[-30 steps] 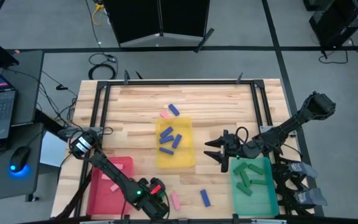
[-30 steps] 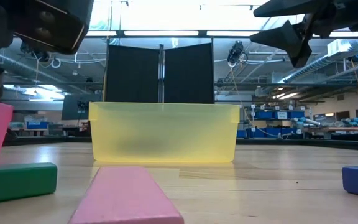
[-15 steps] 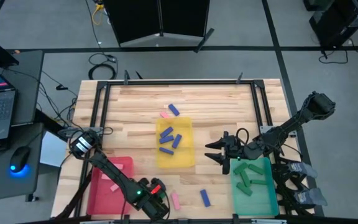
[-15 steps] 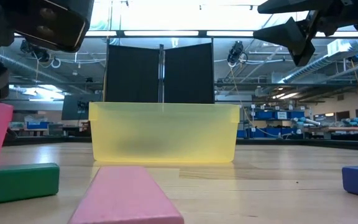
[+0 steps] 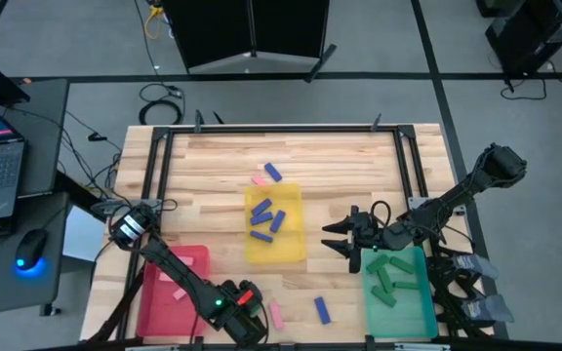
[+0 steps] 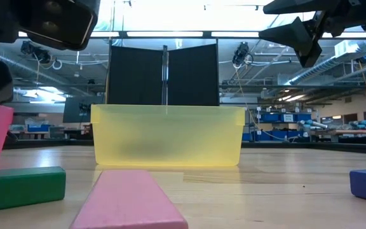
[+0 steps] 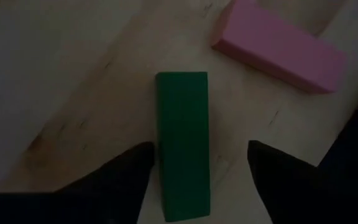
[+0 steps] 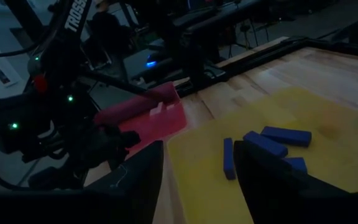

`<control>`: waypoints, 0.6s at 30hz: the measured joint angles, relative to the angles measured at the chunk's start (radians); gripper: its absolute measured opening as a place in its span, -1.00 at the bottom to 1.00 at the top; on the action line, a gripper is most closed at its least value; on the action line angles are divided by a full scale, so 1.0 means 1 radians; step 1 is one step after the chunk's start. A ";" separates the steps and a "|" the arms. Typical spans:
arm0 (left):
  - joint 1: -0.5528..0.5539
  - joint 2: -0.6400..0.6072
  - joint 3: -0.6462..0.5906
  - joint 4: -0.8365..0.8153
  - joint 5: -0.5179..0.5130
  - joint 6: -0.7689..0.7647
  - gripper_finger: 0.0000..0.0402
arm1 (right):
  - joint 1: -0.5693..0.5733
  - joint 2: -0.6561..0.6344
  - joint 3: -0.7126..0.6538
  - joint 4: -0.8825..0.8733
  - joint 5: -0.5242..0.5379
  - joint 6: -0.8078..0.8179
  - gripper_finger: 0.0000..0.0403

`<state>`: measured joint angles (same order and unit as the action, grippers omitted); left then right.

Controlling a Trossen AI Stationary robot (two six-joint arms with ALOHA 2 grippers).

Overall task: Sort blocks
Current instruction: Put the green block into the blue bin

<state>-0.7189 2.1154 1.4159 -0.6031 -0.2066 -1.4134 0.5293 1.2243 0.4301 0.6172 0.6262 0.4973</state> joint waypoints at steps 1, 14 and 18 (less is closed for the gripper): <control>0.000 0.009 0.002 -0.003 0.007 0.003 0.35 | 0.000 0.000 0.000 0.001 0.000 0.000 0.02; 0.005 0.018 0.007 -0.066 -0.009 -0.003 -0.42 | 0.000 0.000 0.000 0.033 0.000 -0.002 0.00; 0.008 0.018 0.007 -0.066 -0.006 0.043 -0.46 | -0.001 0.000 0.000 0.048 0.002 -0.003 0.00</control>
<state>-0.7108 2.1338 1.4231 -0.6689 -0.2130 -1.3707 0.5282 1.2243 0.4305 0.6653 0.6286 0.4946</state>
